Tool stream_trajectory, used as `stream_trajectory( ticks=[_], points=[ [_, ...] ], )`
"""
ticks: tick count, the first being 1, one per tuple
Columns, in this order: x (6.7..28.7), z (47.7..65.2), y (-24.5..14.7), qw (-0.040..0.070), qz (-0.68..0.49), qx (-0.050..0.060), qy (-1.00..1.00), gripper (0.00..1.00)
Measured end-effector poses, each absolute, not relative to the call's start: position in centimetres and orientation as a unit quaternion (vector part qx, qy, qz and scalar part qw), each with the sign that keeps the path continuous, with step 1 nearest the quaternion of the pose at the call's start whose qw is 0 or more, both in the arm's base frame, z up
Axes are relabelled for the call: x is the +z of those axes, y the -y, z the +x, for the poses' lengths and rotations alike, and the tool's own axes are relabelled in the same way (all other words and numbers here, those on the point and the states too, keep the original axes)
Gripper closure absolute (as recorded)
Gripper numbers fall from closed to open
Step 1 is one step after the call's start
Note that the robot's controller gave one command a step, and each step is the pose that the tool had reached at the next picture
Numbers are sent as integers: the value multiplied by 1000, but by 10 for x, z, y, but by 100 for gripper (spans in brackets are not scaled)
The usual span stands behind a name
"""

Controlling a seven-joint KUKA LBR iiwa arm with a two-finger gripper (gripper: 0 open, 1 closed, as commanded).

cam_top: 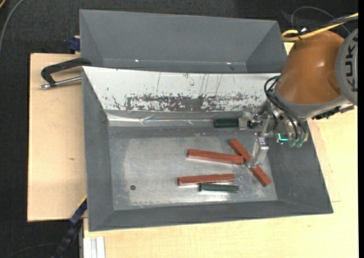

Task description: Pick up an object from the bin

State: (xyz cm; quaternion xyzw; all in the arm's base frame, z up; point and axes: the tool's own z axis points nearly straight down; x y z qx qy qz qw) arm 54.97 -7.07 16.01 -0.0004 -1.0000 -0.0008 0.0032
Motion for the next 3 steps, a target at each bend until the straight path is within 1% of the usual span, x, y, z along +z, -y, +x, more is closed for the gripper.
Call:
stream_trajectory(
  ticks=[1, 2, 3],
  points=[
    [71, 544, -3, 2, 114, -2, 993, 0],
    [76, 547, -1, -2, 113, -1, 994, 100],
    [220, 548, -19, -7, 116, 0, 993, 100]
  ],
)
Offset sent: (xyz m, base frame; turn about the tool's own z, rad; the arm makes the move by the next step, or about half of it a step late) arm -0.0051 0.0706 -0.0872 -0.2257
